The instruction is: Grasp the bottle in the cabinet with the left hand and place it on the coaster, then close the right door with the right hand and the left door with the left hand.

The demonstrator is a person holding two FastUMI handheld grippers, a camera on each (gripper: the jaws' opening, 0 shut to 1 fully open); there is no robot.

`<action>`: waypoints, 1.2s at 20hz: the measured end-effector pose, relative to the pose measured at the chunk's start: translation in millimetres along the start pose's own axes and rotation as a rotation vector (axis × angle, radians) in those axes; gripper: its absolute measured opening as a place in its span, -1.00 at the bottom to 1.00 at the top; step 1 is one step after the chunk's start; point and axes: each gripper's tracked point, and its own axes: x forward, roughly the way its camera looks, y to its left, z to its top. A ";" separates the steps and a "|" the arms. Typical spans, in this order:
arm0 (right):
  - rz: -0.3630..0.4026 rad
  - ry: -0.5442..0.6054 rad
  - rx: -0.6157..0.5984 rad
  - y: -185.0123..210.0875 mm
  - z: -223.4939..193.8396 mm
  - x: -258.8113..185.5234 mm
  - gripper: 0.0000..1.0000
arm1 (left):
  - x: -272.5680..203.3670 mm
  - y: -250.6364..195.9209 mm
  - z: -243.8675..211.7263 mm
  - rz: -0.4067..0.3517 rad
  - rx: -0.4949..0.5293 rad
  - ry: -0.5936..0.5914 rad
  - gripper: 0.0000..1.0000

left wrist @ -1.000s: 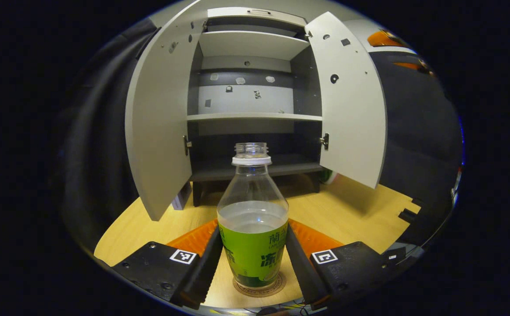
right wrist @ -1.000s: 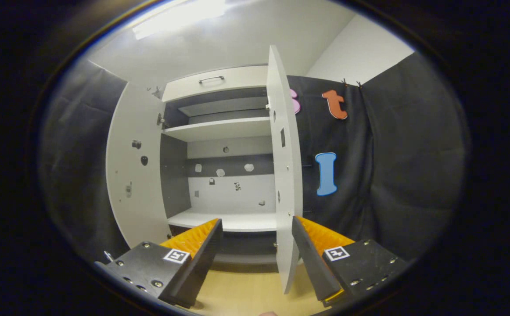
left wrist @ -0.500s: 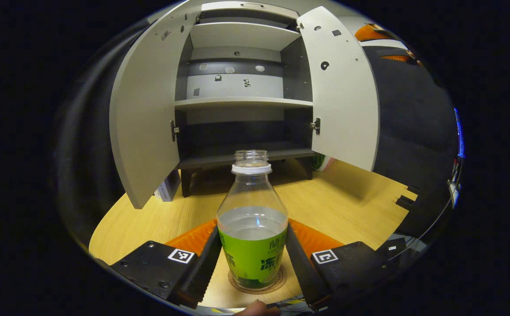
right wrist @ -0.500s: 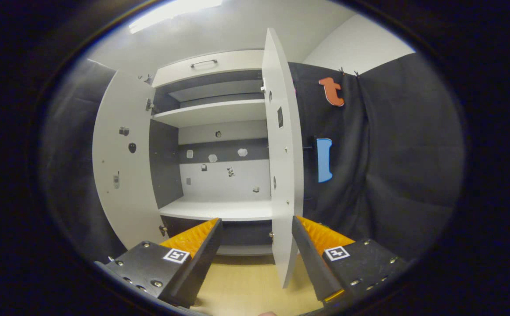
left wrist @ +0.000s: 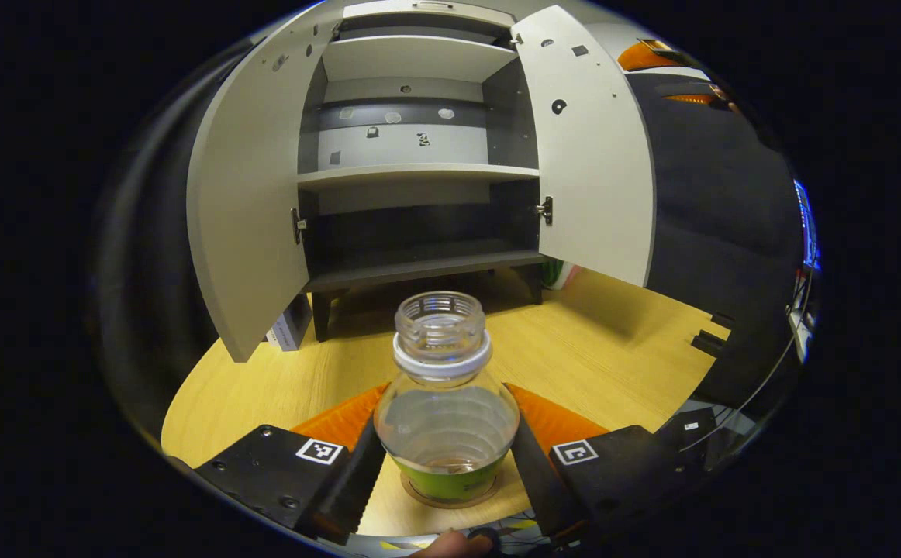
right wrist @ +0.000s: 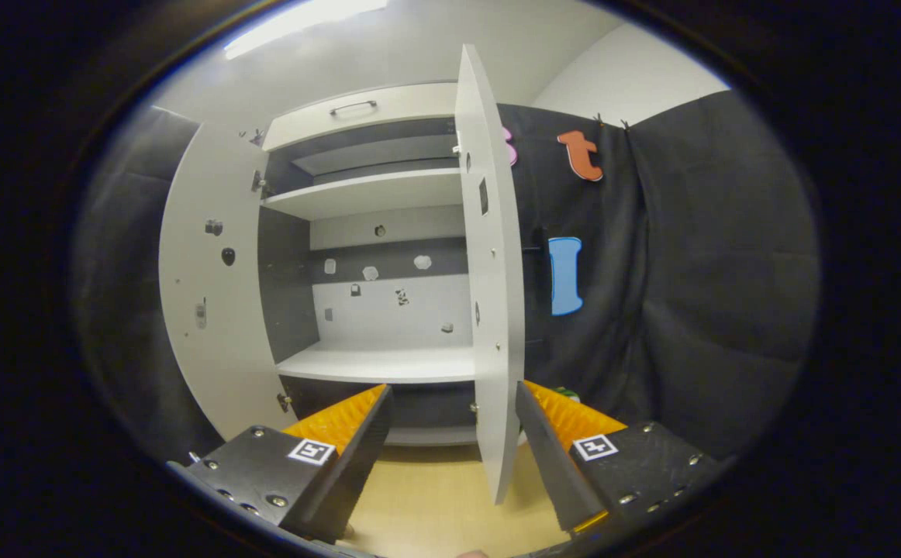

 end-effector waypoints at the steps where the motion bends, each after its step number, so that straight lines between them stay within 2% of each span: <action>1: -0.001 0.003 0.000 -1.3 -2.4 -1.2 0.92 | -0.8 0.5 4.0 0.008 0.006 -0.006 0.66; 6: -0.002 0.008 -0.010 -10.4 -5.9 -12.0 0.92 | -10.9 0.0 26.2 0.040 0.029 -0.021 0.66; 7: 0.005 0.004 -0.006 -11.1 -5.1 -15.6 0.87 | -14.5 0.0 31.7 0.046 0.040 -0.023 0.65; 8: 0.009 -0.005 -0.005 -13.1 -2.6 -19.7 0.92 | -18.9 -1.3 39.7 0.042 0.039 -0.031 0.65; 10: 0.010 -0.023 -0.015 -21.8 -0.3 -26.5 0.87 | -28.6 -8.6 59.2 0.016 0.015 -0.051 0.64; 12: 0.001 -0.037 -0.025 -34.6 0.0 -32.1 0.92 | -38.1 -4.5 77.0 0.036 0.000 -0.064 0.84; 13: -0.008 -0.042 -0.027 -42.0 0.5 -33.4 0.86 | -42.3 -3.4 86.2 0.053 -0.003 -0.068 0.99; 14: -0.022 -0.046 -0.024 -53.1 0.8 -34.5 0.92 | -46.9 -2.8 98.8 0.065 -0.006 -0.083 0.99; 18: -0.094 -0.056 -0.008 -102.9 8.9 -33.0 0.92 | -66.2 -3.1 160.0 0.075 -0.016 -0.160 0.99; 21: -0.140 -0.100 -0.049 -134.6 34.1 -25.9 0.86 | -82.0 11.4 206.0 0.132 -0.044 -0.215 0.97; 22: -0.144 -0.115 -0.059 -141.9 43.9 -21.0 0.92 | -87.7 13.7 224.8 0.134 -0.040 -0.252 0.98; 24: -0.143 -0.133 -0.065 -152.0 56.7 -8.8 0.86 | -95.4 20.4 253.0 0.148 -0.003 -0.273 1.00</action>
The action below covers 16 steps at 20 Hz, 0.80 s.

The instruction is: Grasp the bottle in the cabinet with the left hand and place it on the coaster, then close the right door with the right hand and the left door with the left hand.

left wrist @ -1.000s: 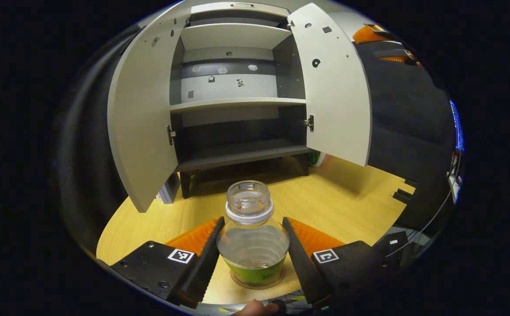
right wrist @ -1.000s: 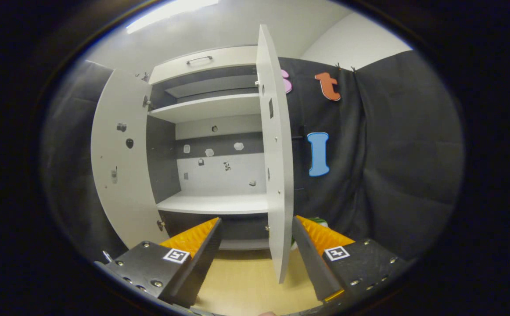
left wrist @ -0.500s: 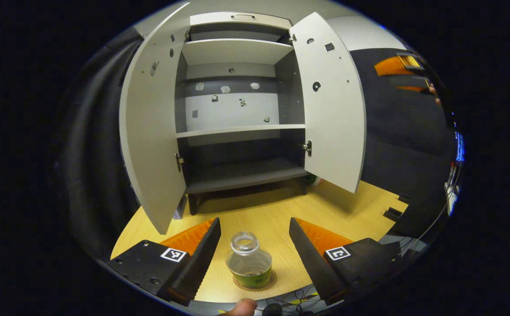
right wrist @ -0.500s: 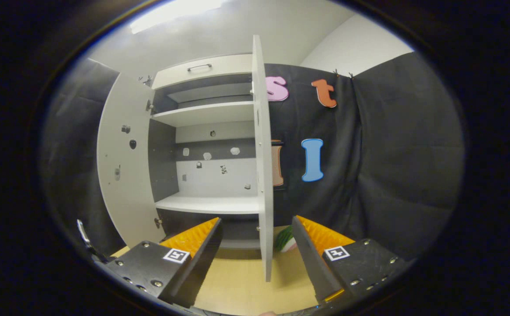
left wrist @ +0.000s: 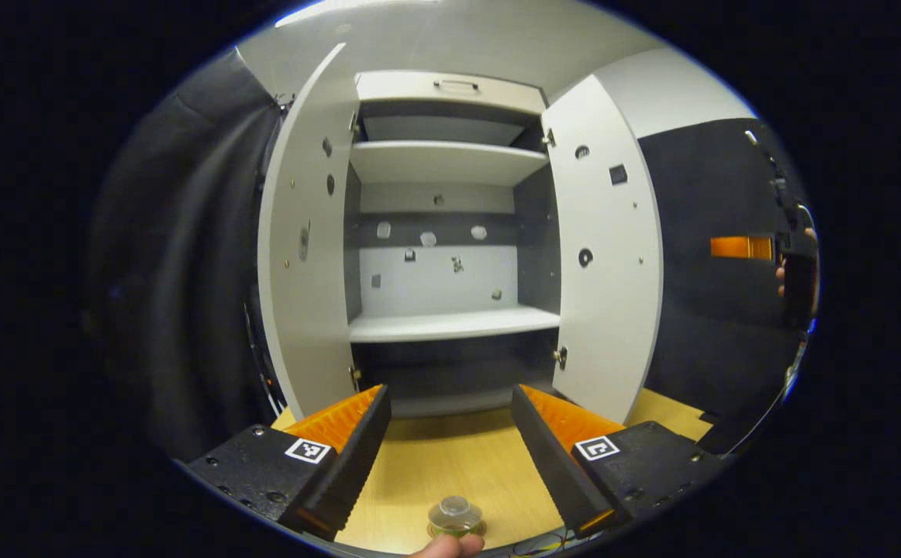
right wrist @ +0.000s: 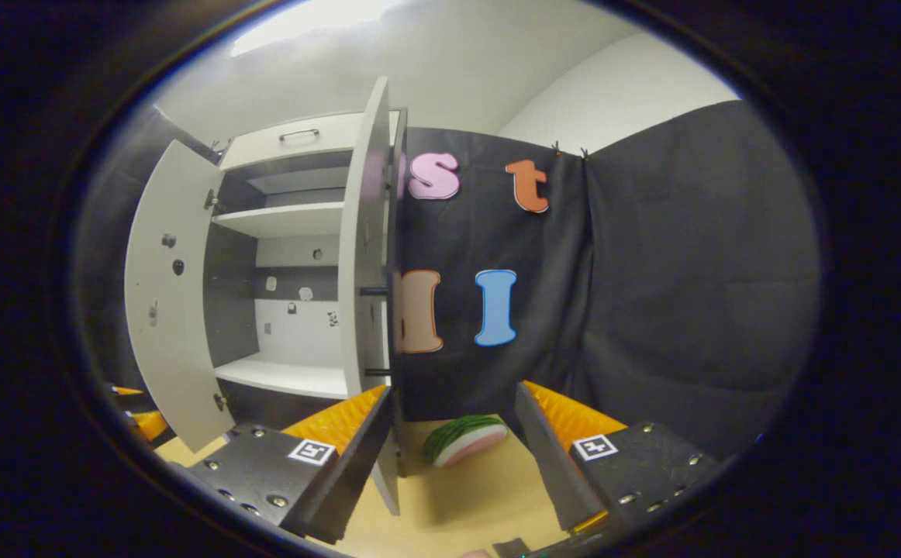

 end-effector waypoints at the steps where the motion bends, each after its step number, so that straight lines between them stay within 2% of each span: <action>1: -0.003 -0.003 -0.002 -5.7 3.7 9.1 0.92 | -0.4 4.5 5.8 0.009 0.031 0.025 0.96; 2: 0.004 0.009 -0.006 -8.7 4.7 18.3 0.92 | 0.0 7.2 20.7 0.011 0.047 0.029 0.96; 4: 0.029 0.024 -0.012 -13.1 9.1 34.4 0.92 | 1.3 9.2 60.9 0.014 0.018 -0.017 0.97; 9: -0.037 0.050 0.012 -41.6 9.5 80.8 0.92 | 3.9 26.2 120.7 0.005 -0.067 -0.084 0.96; 13: -0.028 0.059 0.004 -32.5 8.9 109.6 0.86 | 17.8 67.6 120.6 0.052 -0.062 -0.100 0.96; 14: -0.014 0.054 0.005 -23.3 8.3 117.5 0.92 | 21.3 82.2 116.9 0.081 -0.062 -0.094 0.96; 16: 0.025 0.051 -0.005 -0.5 6.3 126.8 0.87 | 27.5 94.0 110.1 0.083 -0.091 -0.088 0.99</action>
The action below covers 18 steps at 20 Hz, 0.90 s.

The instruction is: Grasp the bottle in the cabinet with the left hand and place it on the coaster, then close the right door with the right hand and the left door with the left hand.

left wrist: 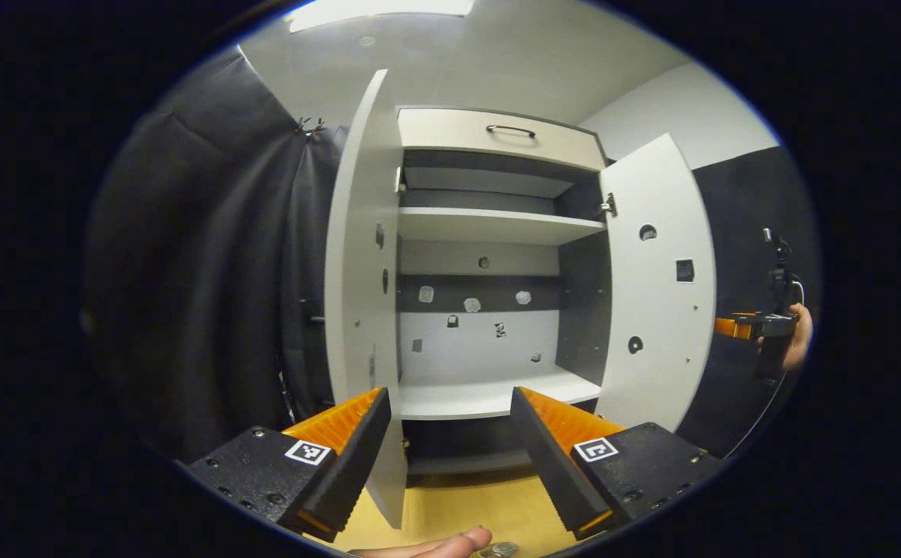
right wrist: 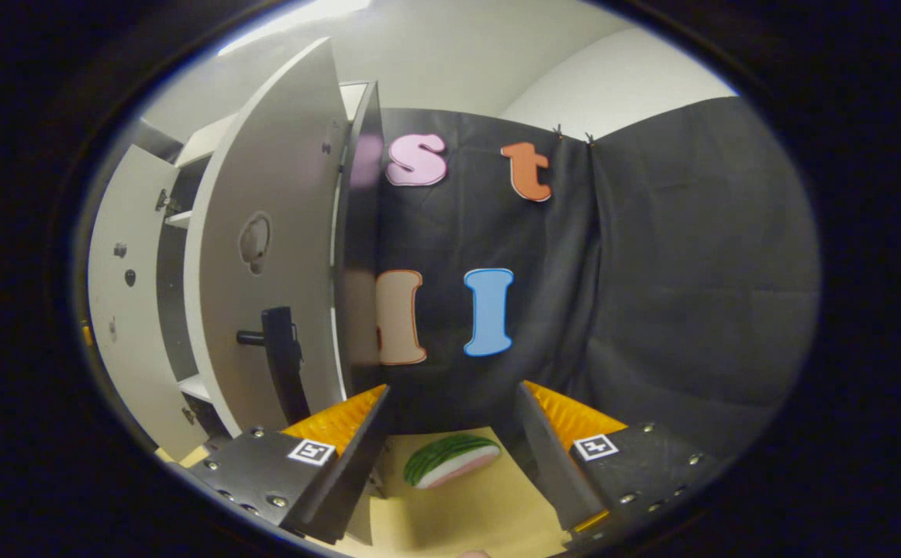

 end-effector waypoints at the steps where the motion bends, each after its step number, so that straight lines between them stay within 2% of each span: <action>1: 0.028 -0.004 -0.009 13.5 -0.4 0.5 0.87 | 4.3 6.0 -5.2 -0.004 -0.017 0.008 0.93; 2: 0.034 -0.002 -0.020 26.7 -1.3 6.1 0.87 | 7.6 10.3 -12.8 -0.006 -0.035 0.032 0.92; 3: 0.029 -0.028 -0.050 28.1 3.9 -2.2 0.99 | 7.4 12.1 -18.3 -0.014 -0.053 0.051 0.93; 4: 0.020 -0.032 -0.071 30.2 5.3 -4.6 0.80 | 6.6 11.9 -21.0 -0.023 -0.069 0.061 0.94; 6: 0.015 -0.010 -0.045 31.4 3.8 -2.6 0.73 | 2.9 10.5 -20.1 -0.044 -0.083 0.057 0.93; 7: 0.018 0.005 -0.027 32.0 2.6 -1.6 0.80 | -0.3 8.3 -21.2 -0.056 -0.080 0.056 0.93; 8: 0.017 0.013 -0.017 32.1 2.0 -1.8 0.73 | -3.0 5.9 -21.2 -0.067 -0.068 0.057 0.93; 10: 0.007 0.008 -0.029 31.9 3.0 -2.7 0.73 | -7.8 2.8 -18.6 -0.081 -0.030 0.048 0.93; 11: 0.003 0.004 -0.036 31.9 4.3 -2.8 0.80 | -8.9 1.6 -15.1 -0.083 -0.011 0.035 0.93; 12: 0.006 0.007 -0.043 32.8 4.8 -2.8 0.73 | -9.8 0.3 -12.6 -0.088 0.005 0.024 0.93; 13: 0.016 0.006 -0.053 33.8 3.7 -3.0 0.73 | -8.4 -3.4 -10.9 -0.095 0.017 0.011 0.86; 18: 0.092 0.016 -0.062 43.1 2.2 -5.8 0.80 | -3.5 -5.7 -15.1 -0.100 0.032 0.025 0.92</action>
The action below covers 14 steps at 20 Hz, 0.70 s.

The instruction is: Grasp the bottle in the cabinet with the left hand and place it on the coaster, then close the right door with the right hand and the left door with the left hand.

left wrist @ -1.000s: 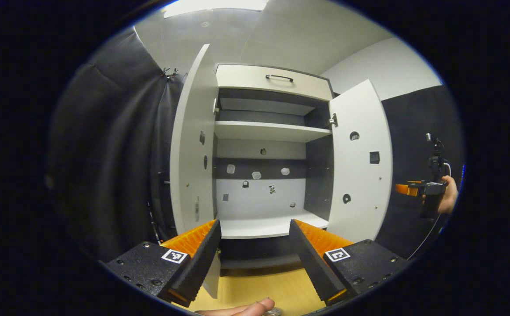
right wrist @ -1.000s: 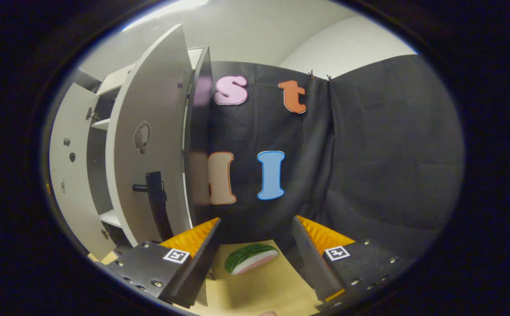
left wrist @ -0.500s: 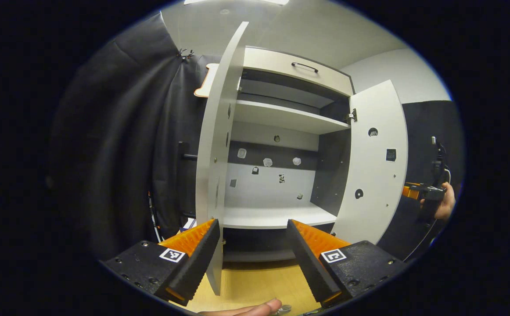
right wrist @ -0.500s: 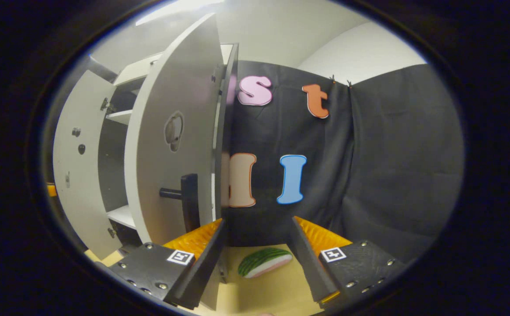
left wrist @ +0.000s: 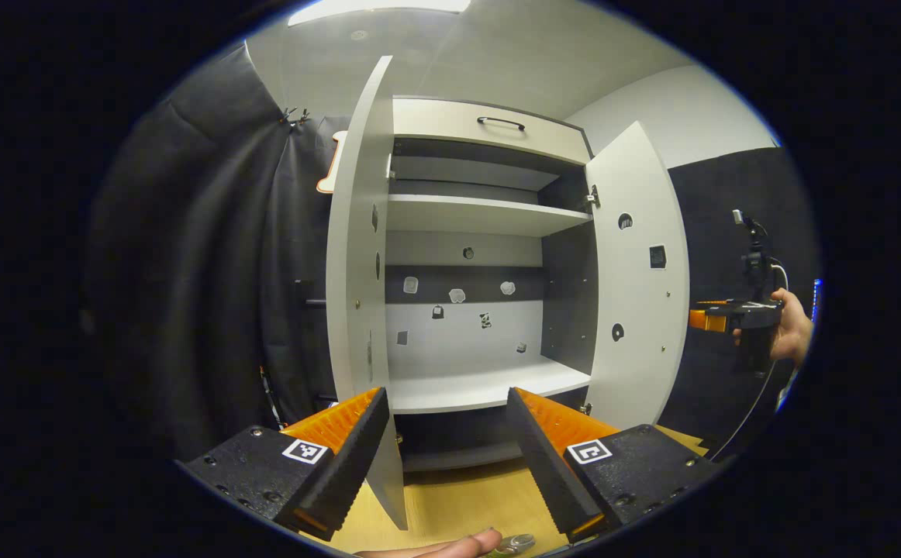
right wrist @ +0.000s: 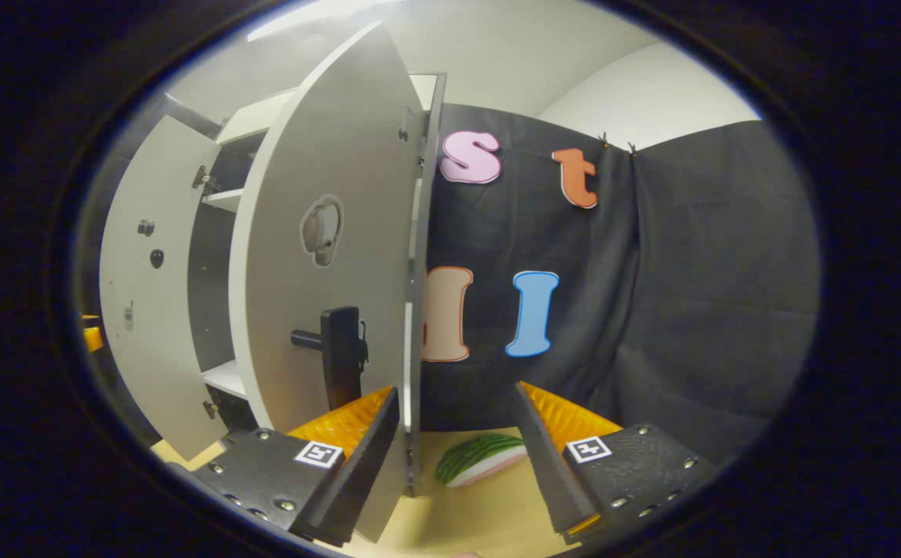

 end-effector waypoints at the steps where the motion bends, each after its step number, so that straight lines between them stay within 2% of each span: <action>1: 0.016 -0.005 0.001 3.0 0.9 -0.6 0.80 | -2.4 4.8 -3.6 0.013 0.006 0.013 0.93; 3: -0.001 -0.021 0.011 1.5 3.3 2.4 0.73 | -7.3 13.6 -1.2 0.039 0.005 0.014 0.94; 4: -0.011 -0.024 0.017 1.5 3.1 4.8 0.86 | -10.5 16.3 -1.5 0.044 0.001 0.014 0.94; 7: 0.006 -0.020 0.042 13.4 4.0 10.6 0.73 | -19.2 32.5 -7.2 0.075 0.007 0.031 0.94; 8: 0.012 -0.021 0.057 19.0 6.1 13.2 0.80 | -21.5 37.9 -9.0 0.089 0.011 0.038 0.94; 10: 0.025 -0.031 0.058 34.4 12.0 14.8 0.73 | -25.9 37.4 -10.2 0.079 0.003 0.057 0.94; 11: 0.031 -0.036 0.052 42.0 12.1 16.0 0.80 | -27.7 36.4 -10.0 0.072 -0.010 0.064 0.93; 12: 0.040 -0.038 0.051 50.1 12.7 18.1 0.73 | -28.8 35.5 -6.6 0.065 -0.025 0.061 0.92; 14: 0.066 -0.034 0.061 64.9 11.7 23.9 0.73 | -30.3 37.7 -2.6 0.065 -0.033 0.055 0.94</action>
